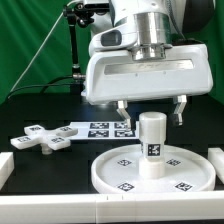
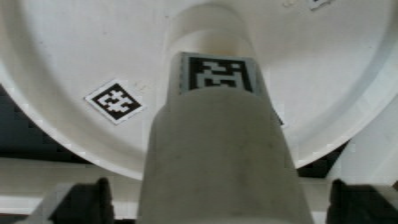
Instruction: Assemble round table
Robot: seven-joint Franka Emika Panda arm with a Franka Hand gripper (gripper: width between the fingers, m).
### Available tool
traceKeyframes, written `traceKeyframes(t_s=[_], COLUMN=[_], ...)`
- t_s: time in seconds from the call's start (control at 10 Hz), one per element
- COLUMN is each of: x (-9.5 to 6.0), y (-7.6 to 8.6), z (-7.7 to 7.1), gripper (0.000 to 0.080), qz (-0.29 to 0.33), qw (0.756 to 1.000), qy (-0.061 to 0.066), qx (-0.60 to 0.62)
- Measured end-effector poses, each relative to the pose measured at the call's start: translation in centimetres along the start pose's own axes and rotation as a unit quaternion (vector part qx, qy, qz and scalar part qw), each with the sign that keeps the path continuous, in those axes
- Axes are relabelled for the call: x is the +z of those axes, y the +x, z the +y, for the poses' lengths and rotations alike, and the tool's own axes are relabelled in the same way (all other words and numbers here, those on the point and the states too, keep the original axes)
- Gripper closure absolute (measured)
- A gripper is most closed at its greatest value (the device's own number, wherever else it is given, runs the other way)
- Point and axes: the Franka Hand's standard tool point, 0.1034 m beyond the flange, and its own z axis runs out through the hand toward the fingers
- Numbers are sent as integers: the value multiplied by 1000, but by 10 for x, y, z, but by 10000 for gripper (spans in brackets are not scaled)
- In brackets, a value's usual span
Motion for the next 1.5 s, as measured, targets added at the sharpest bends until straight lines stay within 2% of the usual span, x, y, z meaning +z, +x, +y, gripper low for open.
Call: traceKeyframes(t_s=[0.2,0.5,0.7,1.0,1.3,1.4,1.5], x=[-9,-28,-25,-18,-11,-6,-5], y=[3,17,16,10,7,11,7], z=[1,1,1,2,3,3,1], gripper=[155,150,150,150,150,150,150], qz=[-17,-34,-32,-59,-166,-169,-184], qw=[1000,999,999,998,984,983,980], qy=[8,21,20,28,63,65,71], qx=[2,4,5,6,-16,-18,-18])
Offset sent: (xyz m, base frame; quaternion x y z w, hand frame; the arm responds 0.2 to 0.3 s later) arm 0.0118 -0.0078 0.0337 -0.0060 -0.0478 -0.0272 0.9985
